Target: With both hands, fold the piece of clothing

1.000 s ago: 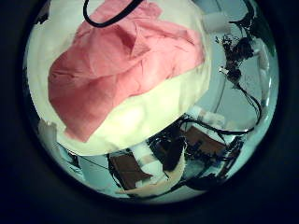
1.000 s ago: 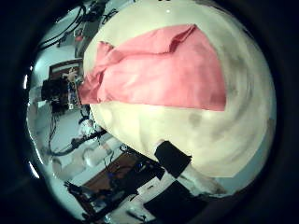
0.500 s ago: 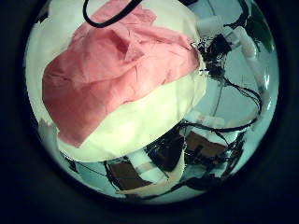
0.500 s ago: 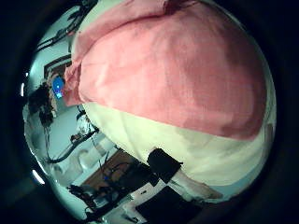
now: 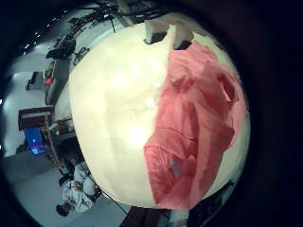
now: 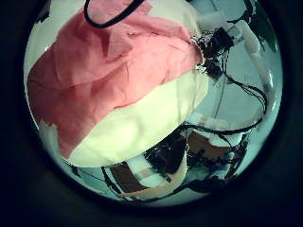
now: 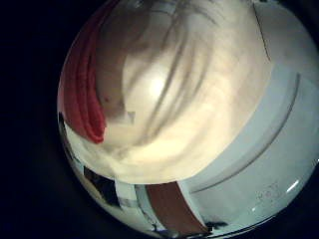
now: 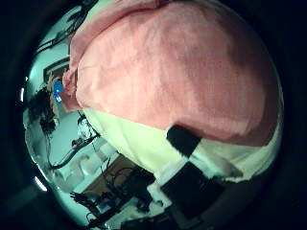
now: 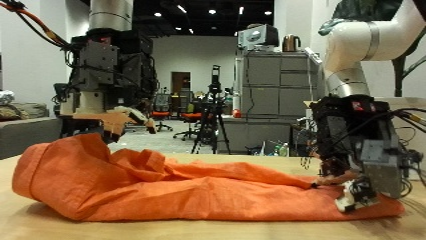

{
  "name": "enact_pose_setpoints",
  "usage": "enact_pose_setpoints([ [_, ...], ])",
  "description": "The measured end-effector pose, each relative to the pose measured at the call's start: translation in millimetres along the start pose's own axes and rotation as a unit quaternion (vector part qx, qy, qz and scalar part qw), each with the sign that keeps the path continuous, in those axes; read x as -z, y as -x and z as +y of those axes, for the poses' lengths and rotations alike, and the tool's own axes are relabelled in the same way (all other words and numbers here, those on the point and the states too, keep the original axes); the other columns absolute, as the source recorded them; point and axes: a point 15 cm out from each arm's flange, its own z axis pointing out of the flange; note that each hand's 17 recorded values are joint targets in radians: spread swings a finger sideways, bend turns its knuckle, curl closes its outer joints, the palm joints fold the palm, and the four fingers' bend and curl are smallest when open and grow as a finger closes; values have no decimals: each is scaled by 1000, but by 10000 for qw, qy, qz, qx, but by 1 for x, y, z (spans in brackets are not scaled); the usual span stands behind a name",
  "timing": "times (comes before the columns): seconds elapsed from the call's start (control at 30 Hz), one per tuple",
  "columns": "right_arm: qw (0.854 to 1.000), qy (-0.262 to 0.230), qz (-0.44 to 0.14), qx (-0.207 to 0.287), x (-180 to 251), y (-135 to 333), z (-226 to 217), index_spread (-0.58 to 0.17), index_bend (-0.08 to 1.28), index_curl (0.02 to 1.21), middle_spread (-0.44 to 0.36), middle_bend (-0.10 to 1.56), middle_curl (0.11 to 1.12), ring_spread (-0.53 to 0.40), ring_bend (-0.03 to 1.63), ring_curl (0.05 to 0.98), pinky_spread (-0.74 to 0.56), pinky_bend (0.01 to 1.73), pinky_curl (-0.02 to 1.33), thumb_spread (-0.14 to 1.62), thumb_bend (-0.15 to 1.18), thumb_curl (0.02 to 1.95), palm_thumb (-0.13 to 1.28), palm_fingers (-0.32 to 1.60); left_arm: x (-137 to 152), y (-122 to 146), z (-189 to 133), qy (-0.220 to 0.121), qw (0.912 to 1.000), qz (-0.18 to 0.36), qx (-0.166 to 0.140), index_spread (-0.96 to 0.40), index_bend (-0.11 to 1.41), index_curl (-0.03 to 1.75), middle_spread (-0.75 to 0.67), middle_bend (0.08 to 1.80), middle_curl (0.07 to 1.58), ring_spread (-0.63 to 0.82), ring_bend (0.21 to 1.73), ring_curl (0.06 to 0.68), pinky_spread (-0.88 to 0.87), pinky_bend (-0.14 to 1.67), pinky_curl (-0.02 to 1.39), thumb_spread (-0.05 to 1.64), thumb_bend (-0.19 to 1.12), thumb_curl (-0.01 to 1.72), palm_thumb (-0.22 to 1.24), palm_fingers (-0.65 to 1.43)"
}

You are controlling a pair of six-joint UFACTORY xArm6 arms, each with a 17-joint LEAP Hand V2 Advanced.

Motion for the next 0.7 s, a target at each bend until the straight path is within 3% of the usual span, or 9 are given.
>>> enact_pose_setpoints([
  [0.07,9998,-194,52,10,7,-1,-7,-284,190,307,-130,329,372,-44,455,274,77,173,279,938,-9,324,673,448,-2,-4,-2,5,10000,-3,-34,-16,148,262,373,168,217,568,442,220,568,286,312,863,-30,318,11,-65],
  [0.1,9996,-266,69,11,10,-2,-10,-295,217,320,-127,258,357,-81,518,290,33,205,285,935,-7,330,698,499,-4,-9,-4,-13,10000,11,-57,-16,148,262,372,168,217,568,442,220,568,286,312,863,-30,318,11,-65],
  [0.13,9994,-348,90,22,13,-3,-13,-316,280,348,-150,26,290,-143,658,330,-64,310,306,930,-3,337,736,574,-6,-14,-7,-37,10000,33,-80,-15,149,261,370,169,217,568,443,220,569,285,312,863,-30,317,16,-65],
  [0.2,9986,-504,126,27,19,-5,-18,-344,353,384,-174,17,241,-209,798,376,-188,431,332,924,-5,345,777,659,-13,-32,-13,-86,9998,89,-158,-15,150,262,372,169,218,569,442,220,564,280,311,863,-31,317,17,-70],
  [0.23,9981,-589,148,33,21,-6,-20,-349,280,364,-214,435,354,-220,721,353,-215,364,307,921,-8,346,783,857,-16,-40,-16,-115,9997,114,-192,-15,151,262,372,167,217,569,441,220,564,280,312,862,-31,317,17,-72],
  [0.3,9968,-778,190,17,28,-9,-24,-383,264,370,-251,543,391,-275,767,370,-372,419,308,918,-8,354,820,1072,-20,-55,-18,-113,9994,154,-275,-14,150,262,373,167,216,569,440,220,562,278,313,868,-31,316,18,-71],
  [0.43,9943,-1041,249,-9,44,-14,-21,-429,301,447,-303,656,473,-337,828,431,-579,523,350,907,-14,367,879,1123,-29,-91,-25,-51,9984,205,-518,-14,149,262,374,167,214,570,434,219,560,282,316,870,-30,318,23,-70],
  [0.7,9913,-1275,322,13,80,-6,22,-482,367,555,-344,749,558,-365,893,480,-718,632,383,910,-21,376,915,1107,-54,-128,-51,-199,9974,208,-659,14,147,258,373,166,214,580,425,216,561,278,318,889,-30,314,33,-77],
])
